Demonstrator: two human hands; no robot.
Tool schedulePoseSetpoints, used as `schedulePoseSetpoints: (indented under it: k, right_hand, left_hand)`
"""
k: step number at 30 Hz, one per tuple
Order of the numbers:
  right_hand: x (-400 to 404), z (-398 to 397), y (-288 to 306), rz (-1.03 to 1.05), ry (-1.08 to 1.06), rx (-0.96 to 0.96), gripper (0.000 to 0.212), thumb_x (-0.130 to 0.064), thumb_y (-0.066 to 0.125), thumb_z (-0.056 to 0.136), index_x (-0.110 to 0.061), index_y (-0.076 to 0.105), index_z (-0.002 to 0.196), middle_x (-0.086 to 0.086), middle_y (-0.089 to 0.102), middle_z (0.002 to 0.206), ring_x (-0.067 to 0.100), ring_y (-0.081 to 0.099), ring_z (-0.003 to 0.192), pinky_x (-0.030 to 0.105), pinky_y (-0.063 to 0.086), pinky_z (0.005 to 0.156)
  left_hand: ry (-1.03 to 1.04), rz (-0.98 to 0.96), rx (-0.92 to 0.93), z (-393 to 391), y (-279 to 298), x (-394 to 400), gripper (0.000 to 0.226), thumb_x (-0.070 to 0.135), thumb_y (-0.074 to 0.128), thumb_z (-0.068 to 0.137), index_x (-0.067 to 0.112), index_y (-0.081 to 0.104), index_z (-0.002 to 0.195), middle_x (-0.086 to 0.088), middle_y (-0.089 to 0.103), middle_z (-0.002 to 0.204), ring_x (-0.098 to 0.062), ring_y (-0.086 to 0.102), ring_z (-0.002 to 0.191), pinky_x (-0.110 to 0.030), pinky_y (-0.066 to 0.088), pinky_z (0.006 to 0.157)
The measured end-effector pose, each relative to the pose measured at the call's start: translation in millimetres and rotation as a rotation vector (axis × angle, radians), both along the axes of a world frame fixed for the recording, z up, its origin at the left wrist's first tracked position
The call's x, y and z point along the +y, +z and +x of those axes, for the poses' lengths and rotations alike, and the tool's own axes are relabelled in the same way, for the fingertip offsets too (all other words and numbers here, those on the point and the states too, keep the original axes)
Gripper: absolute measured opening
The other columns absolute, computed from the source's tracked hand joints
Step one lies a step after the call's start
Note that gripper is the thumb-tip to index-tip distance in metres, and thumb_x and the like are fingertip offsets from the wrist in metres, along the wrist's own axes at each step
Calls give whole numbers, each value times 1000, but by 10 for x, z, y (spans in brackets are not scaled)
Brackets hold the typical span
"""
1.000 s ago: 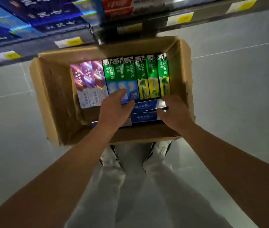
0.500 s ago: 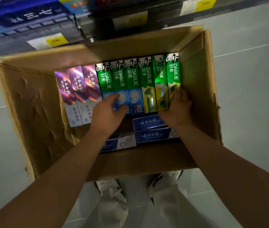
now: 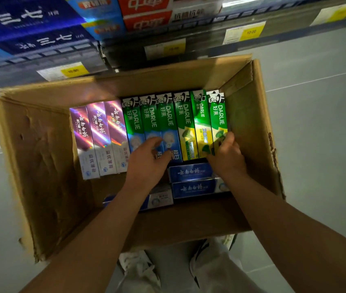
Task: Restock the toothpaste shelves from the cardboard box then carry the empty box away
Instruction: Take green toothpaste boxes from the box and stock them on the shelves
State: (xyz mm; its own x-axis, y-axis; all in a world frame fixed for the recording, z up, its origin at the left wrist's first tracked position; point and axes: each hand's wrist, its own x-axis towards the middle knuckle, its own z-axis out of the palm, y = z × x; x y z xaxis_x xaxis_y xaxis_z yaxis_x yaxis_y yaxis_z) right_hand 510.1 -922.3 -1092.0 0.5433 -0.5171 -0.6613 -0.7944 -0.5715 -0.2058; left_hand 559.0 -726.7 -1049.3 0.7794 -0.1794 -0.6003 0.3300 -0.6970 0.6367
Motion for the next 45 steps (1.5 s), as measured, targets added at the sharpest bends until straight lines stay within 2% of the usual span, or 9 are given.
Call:
schedulePoseSetpoints:
  k: [3,10,17,21,24,28,33,39,45]
  right_hand:
    - [13,-43,53,-185,114,64,80,-47,74,80,-7,33,135,15,48,131,38,60,108,39,48,77]
    - [83,-182,372,-297,130,-157,57,-32,73,77,-7,47,120,12,50,118,37,61,88,33,40,64]
    - [189,-243,883,-9,344,-406,60,-12,72,71,-16,56,129,10,55,109,32,61,85,32,47,67]
    - [175,-155,951,92,466,-356,65,-9,69,74,-22,52,135,4,54,113,23,58,94,25,45,73]
    - [169,-144,899,168,510,-312,70,-10,69,78,-23,45,142,3,53,118,21,54,104,28,46,83]
    - [185,-177,771,257,385,-304,78,-9,70,77,-24,37,146,5,44,132,21,50,114,32,47,93]
    - [81,-175,401,75,224,-203,76,-24,73,80,-13,35,145,12,43,137,27,44,123,38,42,100]
    - [14,3,-91,8,226,31,69,-55,74,73,-14,52,125,12,59,119,35,56,109,40,49,83]
    - [113,140,-108,-11,41,48,60,-47,77,76,-5,57,114,14,65,110,31,62,99,30,43,68]
  left_hand:
    - [14,-16,-8,1,-15,26,45,29,63,92,16,54,134,0,62,126,-4,52,104,-18,37,88]
    - [67,-63,32,27,66,-29,44,31,63,92,20,55,133,5,58,131,-12,56,115,-27,44,97]
    - [307,-237,164,76,423,-76,68,39,67,87,31,35,146,10,62,121,-8,62,105,-33,52,90]
    - [575,-472,248,123,538,84,77,14,65,91,37,22,151,0,64,120,-21,71,96,-41,59,80]
    - [633,-537,254,136,555,214,67,3,60,93,33,34,147,9,60,123,-25,69,104,-44,58,82]
    - [621,-491,244,137,493,250,50,4,61,92,27,51,135,14,64,112,-24,69,101,-37,59,79]
    - [703,-396,163,195,246,302,49,8,65,91,23,53,136,-7,62,129,-25,69,100,-36,60,77]
    - [765,-424,188,311,78,365,36,7,59,94,29,57,123,-4,68,119,-27,71,96,-40,59,83]
    - [828,-372,116,369,161,466,40,8,61,94,31,55,125,-5,63,125,-20,72,89,-34,58,79]
